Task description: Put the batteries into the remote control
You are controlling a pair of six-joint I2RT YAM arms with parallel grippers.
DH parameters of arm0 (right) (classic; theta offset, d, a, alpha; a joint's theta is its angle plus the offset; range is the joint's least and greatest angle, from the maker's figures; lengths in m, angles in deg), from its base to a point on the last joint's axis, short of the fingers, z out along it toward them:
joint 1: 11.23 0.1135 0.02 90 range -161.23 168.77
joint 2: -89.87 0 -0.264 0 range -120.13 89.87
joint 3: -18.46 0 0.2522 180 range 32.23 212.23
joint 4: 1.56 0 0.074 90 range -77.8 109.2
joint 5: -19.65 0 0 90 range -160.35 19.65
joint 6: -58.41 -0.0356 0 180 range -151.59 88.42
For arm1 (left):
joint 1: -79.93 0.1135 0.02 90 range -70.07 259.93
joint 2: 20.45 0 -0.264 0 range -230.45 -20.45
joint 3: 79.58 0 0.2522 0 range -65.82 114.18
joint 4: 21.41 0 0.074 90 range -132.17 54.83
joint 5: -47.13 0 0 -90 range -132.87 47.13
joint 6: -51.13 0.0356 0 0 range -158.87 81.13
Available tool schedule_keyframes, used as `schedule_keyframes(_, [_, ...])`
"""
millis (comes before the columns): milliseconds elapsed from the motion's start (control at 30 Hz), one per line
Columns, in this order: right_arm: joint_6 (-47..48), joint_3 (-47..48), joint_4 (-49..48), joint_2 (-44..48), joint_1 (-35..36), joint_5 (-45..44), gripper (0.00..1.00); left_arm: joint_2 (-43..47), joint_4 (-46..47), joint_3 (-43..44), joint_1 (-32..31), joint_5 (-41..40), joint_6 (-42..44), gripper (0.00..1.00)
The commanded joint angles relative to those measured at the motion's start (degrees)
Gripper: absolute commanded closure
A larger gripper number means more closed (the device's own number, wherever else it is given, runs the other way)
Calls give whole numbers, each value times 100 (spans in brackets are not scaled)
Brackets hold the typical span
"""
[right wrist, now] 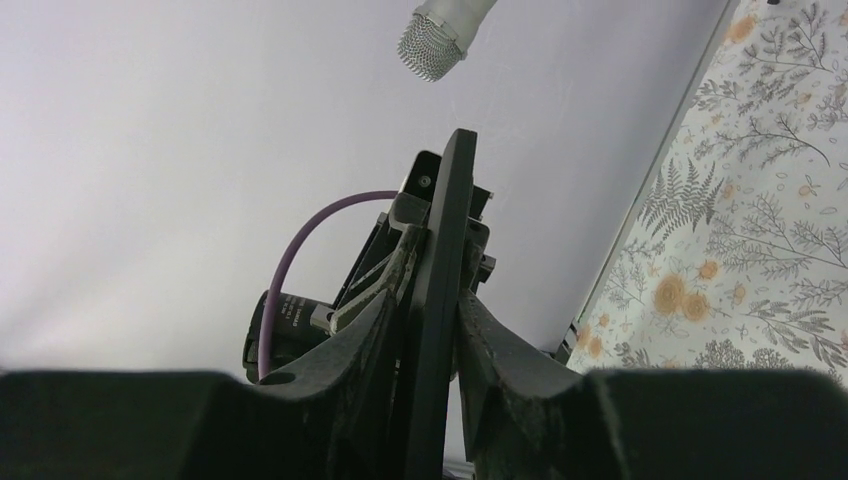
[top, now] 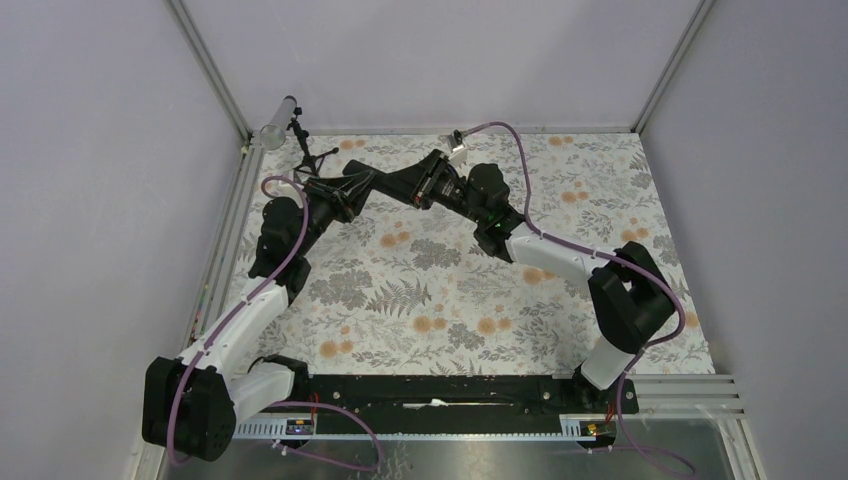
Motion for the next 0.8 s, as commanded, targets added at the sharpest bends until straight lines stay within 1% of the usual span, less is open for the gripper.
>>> schedule_keyframes(0, [462, 282, 72, -389, 103, -560, 66, 444, 1135, 379, -325, 962, -917, 100])
schedule_keyframes(167, [362, 341, 129, -415, 104, -382, 65, 556, 880, 370, -305, 912, -670, 100])
schedule_keyframes(300, [375, 306, 461, -169, 81, -236, 61, 569, 581, 409, -220, 910, -286, 100])
schedule_keyframes(633, [355, 575, 1181, 471, -147, 630, 39, 579, -18, 434, 266, 1064, 504, 100])
schedule_keyframes(767, [409, 506, 1276, 822, -278, 1019, 25, 520, -192, 414, 382, 1159, 835, 100])
